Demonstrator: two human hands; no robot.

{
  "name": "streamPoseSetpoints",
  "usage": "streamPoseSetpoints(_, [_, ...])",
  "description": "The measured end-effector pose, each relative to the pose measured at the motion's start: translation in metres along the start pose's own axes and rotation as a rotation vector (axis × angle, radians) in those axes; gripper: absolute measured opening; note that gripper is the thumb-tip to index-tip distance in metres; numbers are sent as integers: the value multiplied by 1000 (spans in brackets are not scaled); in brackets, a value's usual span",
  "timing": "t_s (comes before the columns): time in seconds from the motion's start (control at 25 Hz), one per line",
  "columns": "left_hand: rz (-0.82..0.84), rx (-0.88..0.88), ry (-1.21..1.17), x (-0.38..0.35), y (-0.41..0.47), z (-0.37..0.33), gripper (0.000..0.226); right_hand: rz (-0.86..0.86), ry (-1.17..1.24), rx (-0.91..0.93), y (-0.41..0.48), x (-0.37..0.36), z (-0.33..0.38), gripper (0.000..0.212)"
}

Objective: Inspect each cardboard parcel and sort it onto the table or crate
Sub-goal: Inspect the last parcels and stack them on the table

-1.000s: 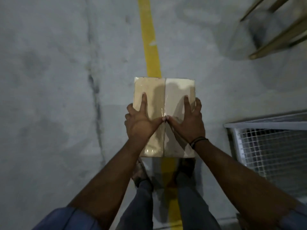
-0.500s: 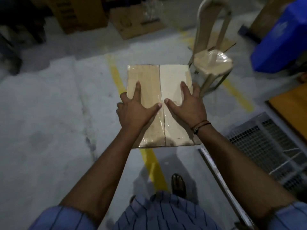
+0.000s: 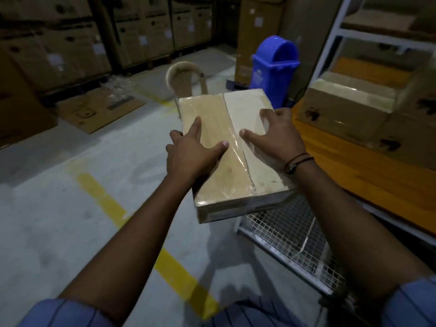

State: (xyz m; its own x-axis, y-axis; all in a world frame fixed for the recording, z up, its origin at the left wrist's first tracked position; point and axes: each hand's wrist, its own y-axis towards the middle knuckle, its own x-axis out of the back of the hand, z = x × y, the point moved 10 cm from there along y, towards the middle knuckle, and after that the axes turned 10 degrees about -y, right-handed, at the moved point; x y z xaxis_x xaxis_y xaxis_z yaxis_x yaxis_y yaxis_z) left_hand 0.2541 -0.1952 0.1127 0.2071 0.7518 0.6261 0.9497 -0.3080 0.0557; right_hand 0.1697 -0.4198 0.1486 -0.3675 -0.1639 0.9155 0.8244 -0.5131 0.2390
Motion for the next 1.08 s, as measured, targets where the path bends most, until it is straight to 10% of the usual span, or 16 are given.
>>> streamPoseSetpoints(0.68, [406,-120,-53,-320,15,-217,93,57,-93,-227,48,87,-359,76])
streamPoseSetpoints(1.08, [339,-189,33,-340,82,-225,62,26,-177,-158,48,72,-342,68])
